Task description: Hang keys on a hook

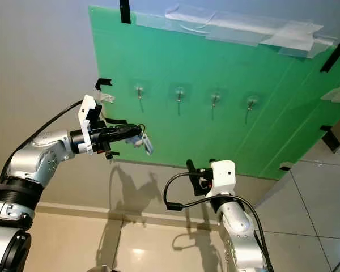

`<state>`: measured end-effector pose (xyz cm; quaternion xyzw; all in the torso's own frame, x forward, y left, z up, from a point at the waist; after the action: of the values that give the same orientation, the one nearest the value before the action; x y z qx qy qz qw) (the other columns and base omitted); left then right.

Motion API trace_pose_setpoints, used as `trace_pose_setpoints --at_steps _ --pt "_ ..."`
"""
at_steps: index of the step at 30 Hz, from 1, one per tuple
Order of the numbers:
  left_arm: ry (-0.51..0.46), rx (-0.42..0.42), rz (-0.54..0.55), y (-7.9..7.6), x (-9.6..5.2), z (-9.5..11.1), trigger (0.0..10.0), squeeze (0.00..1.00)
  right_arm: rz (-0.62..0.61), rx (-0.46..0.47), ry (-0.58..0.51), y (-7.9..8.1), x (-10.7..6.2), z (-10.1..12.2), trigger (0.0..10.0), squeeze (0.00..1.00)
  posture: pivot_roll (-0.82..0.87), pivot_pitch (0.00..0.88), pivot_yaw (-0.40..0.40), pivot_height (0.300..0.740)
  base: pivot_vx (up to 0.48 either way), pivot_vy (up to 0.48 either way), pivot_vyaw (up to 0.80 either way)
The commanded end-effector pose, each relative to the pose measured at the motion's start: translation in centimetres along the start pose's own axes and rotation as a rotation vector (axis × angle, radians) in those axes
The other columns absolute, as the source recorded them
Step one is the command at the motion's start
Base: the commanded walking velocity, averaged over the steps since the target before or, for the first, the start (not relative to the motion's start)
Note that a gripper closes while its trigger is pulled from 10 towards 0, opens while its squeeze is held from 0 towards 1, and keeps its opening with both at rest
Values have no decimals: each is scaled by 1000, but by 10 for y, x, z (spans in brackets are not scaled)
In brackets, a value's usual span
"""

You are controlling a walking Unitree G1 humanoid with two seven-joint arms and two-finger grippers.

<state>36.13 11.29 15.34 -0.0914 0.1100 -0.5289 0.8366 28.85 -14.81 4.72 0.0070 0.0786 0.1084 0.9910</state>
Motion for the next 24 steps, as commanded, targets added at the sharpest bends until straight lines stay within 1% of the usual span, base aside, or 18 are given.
trace_pose_setpoints --at_steps 1,5,6,8,14,18,19,24 --pt "-33 11 -23 0 2 17 10000 0 -17 -12 -10 -6 -1 5 10000 0 -11 0 -42 740 0 0 0" --pt "-43 -8 -42 1 2 21 10000 0 -18 -13 -7 -6 -3 4 10000 0 -14 0 -42 740 0 0 0" --pt "-56 -38 -34 4 1 23 10000 0 -18 -14 -6 -6 -3 4 10000 0 -14 0 -43 740 0 0 0" --pt "-79 -53 -23 7 1 27 10000 0 -18 -15 -5 -7 -3 4 10000 0 -15 0 -45 740 0 0 0" --pt "-121 -59 -15 11 4 35 10000 0 -13 -18 -1 -6 -4 3 10000 0 -18 0 -50 740 0 0 0" --pt "-154 -60 3 14 6 42 10000 0 -11 -20 0 -6 -4 4 10000 0 -19 0 -51 740 0 0 0" --pt "-171 -61 12 16 7 46 10000 0 -11 -21 0 -6 -4 4 10000 0 -23 0 -50 740 0 0 0" --pt "-200 -64 43 21 9 52 10000 0 -11 -20 1 -6 -5 3 10000 0 -29 0 -46 740 0 0 0"
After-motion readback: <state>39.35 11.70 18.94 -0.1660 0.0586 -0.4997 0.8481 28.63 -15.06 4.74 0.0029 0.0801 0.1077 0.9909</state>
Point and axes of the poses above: a point about 5 cm out from each wrist's last joint towards the gripper, its own x axis pointing out of the wrist towards the gripper, its own z axis along the axis of the wrist's last joint, y = z × x, the point moved 4 cm from there along x, pointing out of the wrist towards the gripper, and after that the axes turned 1 degree about -x, right-handed, at the moved point
